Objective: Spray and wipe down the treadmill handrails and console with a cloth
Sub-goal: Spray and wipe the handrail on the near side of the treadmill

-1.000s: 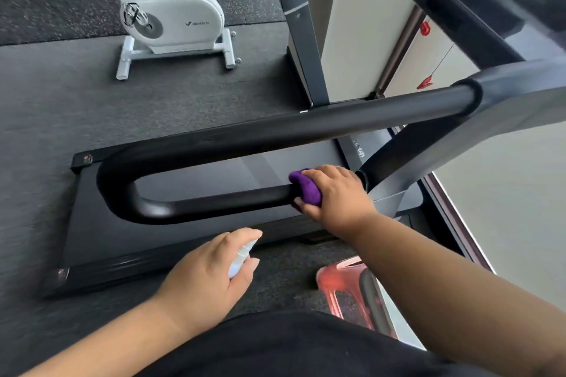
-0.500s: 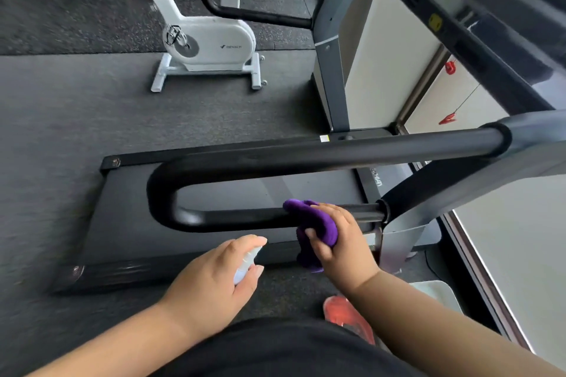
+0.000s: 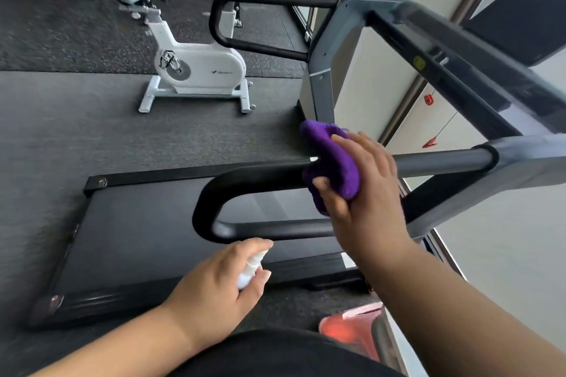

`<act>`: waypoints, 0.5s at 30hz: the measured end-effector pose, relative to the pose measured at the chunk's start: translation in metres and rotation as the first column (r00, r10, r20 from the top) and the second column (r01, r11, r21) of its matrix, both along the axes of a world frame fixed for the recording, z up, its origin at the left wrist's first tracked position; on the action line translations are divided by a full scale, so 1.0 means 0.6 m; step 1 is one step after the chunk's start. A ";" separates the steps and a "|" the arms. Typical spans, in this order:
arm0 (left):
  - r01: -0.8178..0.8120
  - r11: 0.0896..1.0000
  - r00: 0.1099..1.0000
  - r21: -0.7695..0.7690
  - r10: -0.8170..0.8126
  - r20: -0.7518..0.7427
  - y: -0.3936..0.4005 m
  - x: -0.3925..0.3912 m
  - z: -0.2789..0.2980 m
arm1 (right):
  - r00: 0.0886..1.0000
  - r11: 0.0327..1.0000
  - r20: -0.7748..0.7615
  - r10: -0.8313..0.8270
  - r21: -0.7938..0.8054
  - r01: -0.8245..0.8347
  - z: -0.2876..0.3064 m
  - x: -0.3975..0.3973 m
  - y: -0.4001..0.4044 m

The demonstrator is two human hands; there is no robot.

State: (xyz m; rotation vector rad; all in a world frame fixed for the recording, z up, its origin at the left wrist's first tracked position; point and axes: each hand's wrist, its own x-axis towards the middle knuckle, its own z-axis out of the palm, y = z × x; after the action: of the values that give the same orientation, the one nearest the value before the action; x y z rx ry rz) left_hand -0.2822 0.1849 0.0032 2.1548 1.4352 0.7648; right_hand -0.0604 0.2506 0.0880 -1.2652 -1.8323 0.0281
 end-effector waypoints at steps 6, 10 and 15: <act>-0.033 0.997 0.997 0.072 0.028 0.071 -0.022 -0.062 -0.002 | 0.916 0.981 0.353 -0.188 0.022 0.193 -0.042 -0.094 0.012; -0.059 0.995 0.994 0.077 0.052 0.092 -0.035 -0.094 -0.007 | 0.859 0.994 0.501 -0.106 0.061 0.087 -0.059 -0.197 0.002; -0.051 0.989 0.997 0.137 0.043 0.066 -0.048 -0.121 -0.003 | 0.745 0.991 0.667 0.013 0.094 -0.101 -0.076 -0.233 0.008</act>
State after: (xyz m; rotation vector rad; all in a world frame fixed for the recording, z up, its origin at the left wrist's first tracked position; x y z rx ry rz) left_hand -0.3549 0.1560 0.0013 2.1844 1.4437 0.9677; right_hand -0.1999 0.2556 0.0423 -1.2136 -2.4344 -0.5742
